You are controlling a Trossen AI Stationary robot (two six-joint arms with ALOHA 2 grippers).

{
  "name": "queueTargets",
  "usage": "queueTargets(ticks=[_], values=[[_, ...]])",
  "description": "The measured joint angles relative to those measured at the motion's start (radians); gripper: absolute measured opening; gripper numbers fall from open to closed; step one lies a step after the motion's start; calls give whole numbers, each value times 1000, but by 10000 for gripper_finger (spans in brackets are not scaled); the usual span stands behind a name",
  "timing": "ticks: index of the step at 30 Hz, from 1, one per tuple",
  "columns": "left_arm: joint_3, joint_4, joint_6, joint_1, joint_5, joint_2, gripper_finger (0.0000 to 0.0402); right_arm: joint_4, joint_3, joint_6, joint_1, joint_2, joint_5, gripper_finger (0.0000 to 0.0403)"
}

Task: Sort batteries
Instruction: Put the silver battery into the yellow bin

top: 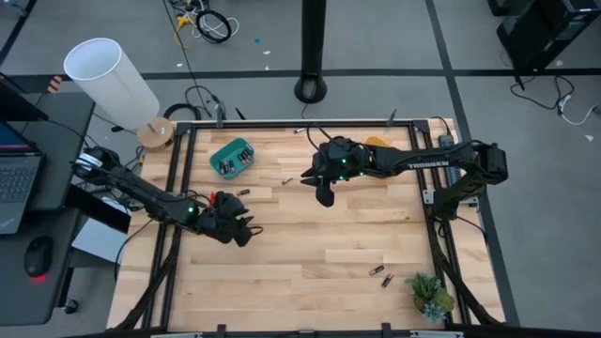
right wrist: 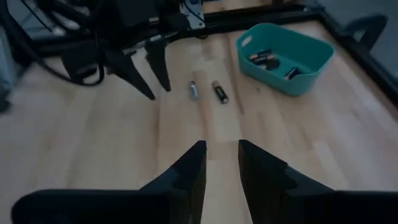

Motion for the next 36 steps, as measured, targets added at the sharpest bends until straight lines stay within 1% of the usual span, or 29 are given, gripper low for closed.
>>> queueTargets(ticks=[3, 5, 7, 10, 14, 16, 19, 23, 33, 36], values=[[-11, 12, -72, -1, -4, 1, 131, 149, -91, -49, -22, 11, 10, 106], [-10, 33, -101, -1, -16, 0, 127, 231, -131, 0, -53, 40, -10, 112], [-10, 72, -118, -1, -39, 0, 125, 267, -145, 66, -75, 96, -49, 120], [-8, 134, -131, 0, -76, 0, 125, 280, -128, 76, -78, 195, -71, 139], [-8, 180, -143, 1, -54, 0, 125, 285, -56, 62, -78, 304, -28, 163], [-8, 177, -172, 1, -50, 0, 125, 288, -18, 39, -84, 348, -26, 171], [-8, 174, -210, 1, -50, 0, 125, 216, 56, -38, -93, 407, -29, 179], [-8, 174, -252, 1, -50, 0, 125, 52, 185, -125, -104, 478, -32, 180], [-8, 172, -258, 1, -55, 0, 125, -436, 555, -295, -121, 652, -32, 161], [-8, 171, -258, 1, -67, 0, 125, -534, 633, -327, -112, 699, -1, 156]])
